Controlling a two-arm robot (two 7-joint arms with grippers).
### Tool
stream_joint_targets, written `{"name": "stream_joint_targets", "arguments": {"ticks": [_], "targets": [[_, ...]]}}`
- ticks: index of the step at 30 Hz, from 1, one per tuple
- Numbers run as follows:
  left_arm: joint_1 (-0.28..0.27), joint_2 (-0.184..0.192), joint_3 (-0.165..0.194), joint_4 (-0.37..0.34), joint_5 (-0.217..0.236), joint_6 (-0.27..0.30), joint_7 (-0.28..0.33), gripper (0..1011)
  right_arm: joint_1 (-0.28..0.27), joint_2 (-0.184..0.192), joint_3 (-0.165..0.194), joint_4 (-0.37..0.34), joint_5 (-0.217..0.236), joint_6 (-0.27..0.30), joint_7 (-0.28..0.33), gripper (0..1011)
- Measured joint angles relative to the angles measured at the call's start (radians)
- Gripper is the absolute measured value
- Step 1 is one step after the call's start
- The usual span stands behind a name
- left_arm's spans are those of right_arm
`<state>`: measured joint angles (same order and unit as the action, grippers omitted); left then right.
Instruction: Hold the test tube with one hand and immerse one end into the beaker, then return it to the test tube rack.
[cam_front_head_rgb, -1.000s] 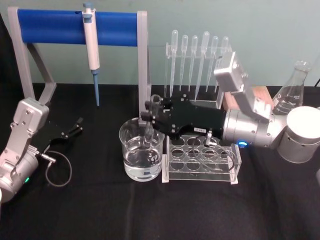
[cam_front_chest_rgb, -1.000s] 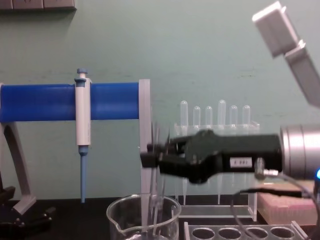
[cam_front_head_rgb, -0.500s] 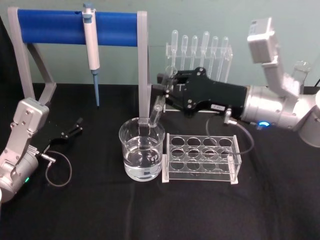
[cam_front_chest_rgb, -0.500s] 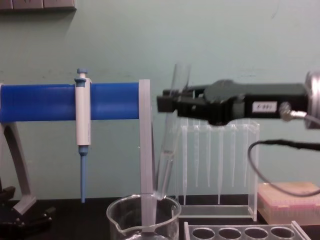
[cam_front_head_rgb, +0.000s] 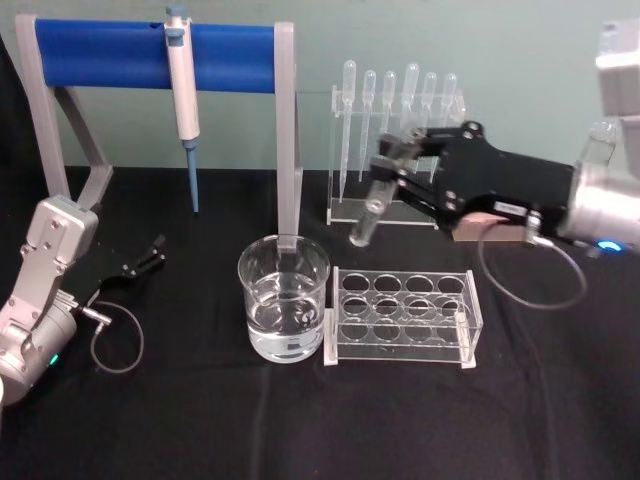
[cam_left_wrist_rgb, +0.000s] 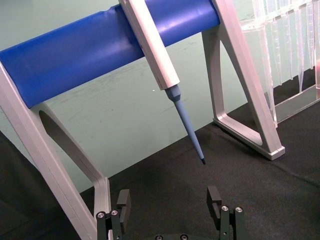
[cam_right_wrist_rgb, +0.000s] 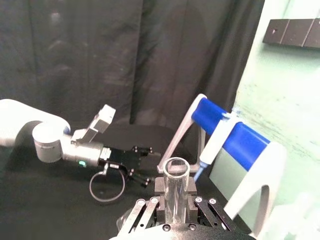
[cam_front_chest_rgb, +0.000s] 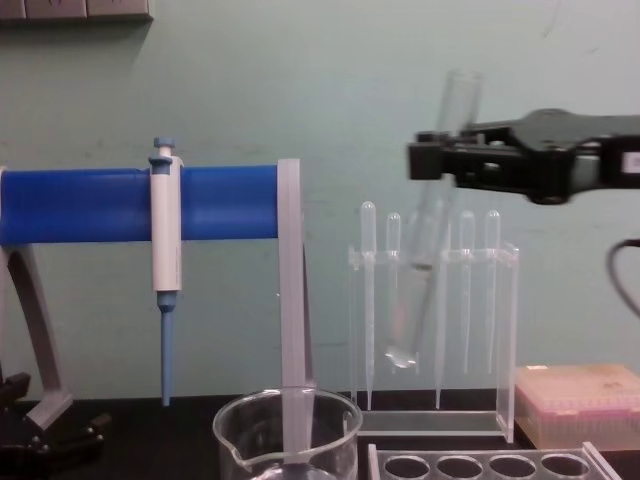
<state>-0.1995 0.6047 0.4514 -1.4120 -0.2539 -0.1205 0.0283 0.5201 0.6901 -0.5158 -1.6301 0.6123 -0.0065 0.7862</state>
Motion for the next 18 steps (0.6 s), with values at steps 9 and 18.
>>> {"name": "stream_joint_targets", "arguments": {"ticks": [9,18], "targets": [[0.000,0.000,0.000,0.000,0.000,0.000,0.000,1000,-0.079,0.071,0.041,-0.021,0.019,-0.049,0.003,238],[0.000,0.000,0.000,0.000,0.000,0.000,0.000,1000,-0.125,0.090,0.046,-0.009,0.015,-0.081,0.024,238]]}}
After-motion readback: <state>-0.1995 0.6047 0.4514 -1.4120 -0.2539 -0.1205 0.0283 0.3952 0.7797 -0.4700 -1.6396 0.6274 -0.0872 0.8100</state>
